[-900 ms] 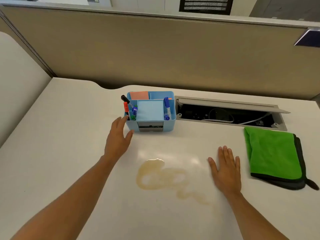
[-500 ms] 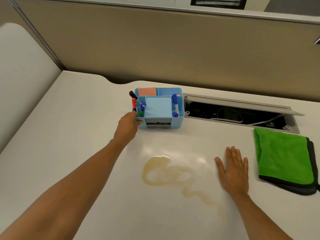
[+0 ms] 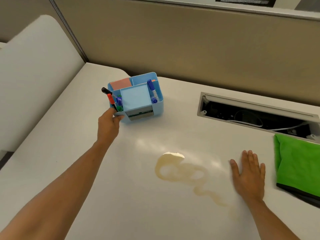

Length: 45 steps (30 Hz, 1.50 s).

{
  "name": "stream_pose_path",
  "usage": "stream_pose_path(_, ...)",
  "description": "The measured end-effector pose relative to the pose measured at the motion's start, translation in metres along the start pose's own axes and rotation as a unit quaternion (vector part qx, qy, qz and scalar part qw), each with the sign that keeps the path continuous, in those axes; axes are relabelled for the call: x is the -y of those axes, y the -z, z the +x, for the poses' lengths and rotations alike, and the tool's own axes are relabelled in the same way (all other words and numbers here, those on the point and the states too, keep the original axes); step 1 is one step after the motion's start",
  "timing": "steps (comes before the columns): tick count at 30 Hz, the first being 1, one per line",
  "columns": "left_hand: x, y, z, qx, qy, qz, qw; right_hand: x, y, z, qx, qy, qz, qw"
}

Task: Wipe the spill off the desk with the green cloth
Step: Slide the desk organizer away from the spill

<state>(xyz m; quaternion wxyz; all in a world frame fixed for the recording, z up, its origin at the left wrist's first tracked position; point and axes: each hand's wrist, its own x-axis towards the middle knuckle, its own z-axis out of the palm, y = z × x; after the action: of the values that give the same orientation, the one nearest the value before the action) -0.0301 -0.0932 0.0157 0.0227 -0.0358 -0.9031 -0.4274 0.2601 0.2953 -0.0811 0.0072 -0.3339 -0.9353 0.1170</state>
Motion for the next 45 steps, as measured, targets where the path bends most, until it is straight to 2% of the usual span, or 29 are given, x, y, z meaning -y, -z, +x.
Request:
stream_pose_path(12, 0.063, 0.075, -0.015, -0.117, 0.100, -0.008, 0.988, 0.003, 0.004, -0.001, 0.011, -0.001, 0.003, 1.000)
stream_pose_path(24, 0.087, 0.089, -0.032, -0.136, 0.148, 0.012, 0.980, 0.002, 0.001, 0.000, 0.007, -0.004, -0.001, 1.000)
stream_pose_path(32, 0.085, 0.085, -0.035, -0.143, 0.144, 0.022, 0.979, 0.002, 0.001, 0.000, 0.006, -0.002, 0.002, 1.000)
stream_pose_path(38, 0.078, 0.068, -0.052, -0.212, 0.133, -0.003, 0.968, 0.002, 0.002, -0.001, 0.011, -0.005, 0.006, 1.000)
stream_pose_path(41, 0.073, 0.047, -0.066, -0.240, 0.080, 0.053, 0.966, 0.002, 0.001, 0.001, 0.014, -0.003, 0.002, 1.000)
stream_pose_path(43, 0.067, 0.027, -0.079, -0.210, 0.040, 0.076, 0.974, 0.001, 0.000, 0.001, 0.016, -0.002, 0.000, 1.000)
stream_pose_path(45, 0.062, 0.006, -0.094, -0.147, -0.012, 0.101, 0.984, 0.000, -0.001, 0.002, 0.015, -0.001, 0.001, 1.000)
